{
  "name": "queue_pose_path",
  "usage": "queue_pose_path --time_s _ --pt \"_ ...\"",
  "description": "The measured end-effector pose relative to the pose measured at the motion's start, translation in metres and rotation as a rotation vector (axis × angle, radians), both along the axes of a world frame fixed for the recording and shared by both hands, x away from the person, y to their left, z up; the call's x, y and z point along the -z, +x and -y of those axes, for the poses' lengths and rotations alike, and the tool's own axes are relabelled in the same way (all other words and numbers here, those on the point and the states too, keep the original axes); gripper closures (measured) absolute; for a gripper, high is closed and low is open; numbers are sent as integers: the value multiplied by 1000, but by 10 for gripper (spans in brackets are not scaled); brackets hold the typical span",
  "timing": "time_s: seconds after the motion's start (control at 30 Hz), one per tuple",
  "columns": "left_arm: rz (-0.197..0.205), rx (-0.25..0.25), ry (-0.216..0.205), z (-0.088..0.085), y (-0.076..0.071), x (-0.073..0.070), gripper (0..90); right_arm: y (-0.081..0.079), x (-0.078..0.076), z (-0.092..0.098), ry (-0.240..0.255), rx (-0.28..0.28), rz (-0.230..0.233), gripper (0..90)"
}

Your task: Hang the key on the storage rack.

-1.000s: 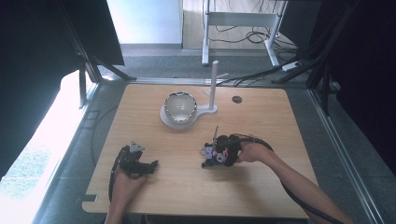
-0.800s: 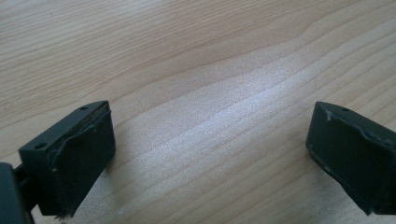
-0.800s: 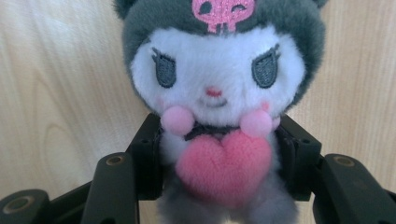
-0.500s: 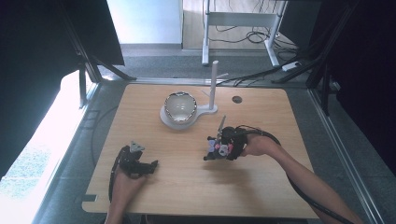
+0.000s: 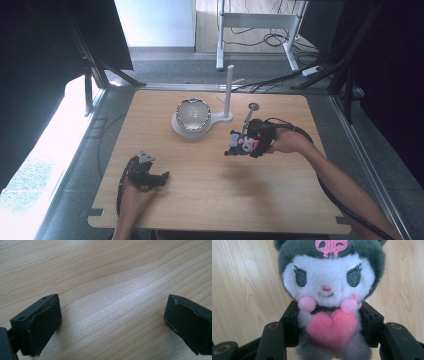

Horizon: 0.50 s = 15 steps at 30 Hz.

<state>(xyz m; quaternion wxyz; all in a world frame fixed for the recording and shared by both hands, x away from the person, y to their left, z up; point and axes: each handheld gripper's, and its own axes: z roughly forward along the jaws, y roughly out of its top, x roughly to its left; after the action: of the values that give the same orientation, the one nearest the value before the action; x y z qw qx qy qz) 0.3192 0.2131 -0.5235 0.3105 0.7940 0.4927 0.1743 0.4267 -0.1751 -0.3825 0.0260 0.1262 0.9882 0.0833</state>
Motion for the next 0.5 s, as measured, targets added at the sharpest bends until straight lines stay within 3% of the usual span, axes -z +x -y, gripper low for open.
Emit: queue_pose_path --time_s 0.5 --pt "-1 0 -1 0 0 0 13 30 -42 22 18 123 4 449"
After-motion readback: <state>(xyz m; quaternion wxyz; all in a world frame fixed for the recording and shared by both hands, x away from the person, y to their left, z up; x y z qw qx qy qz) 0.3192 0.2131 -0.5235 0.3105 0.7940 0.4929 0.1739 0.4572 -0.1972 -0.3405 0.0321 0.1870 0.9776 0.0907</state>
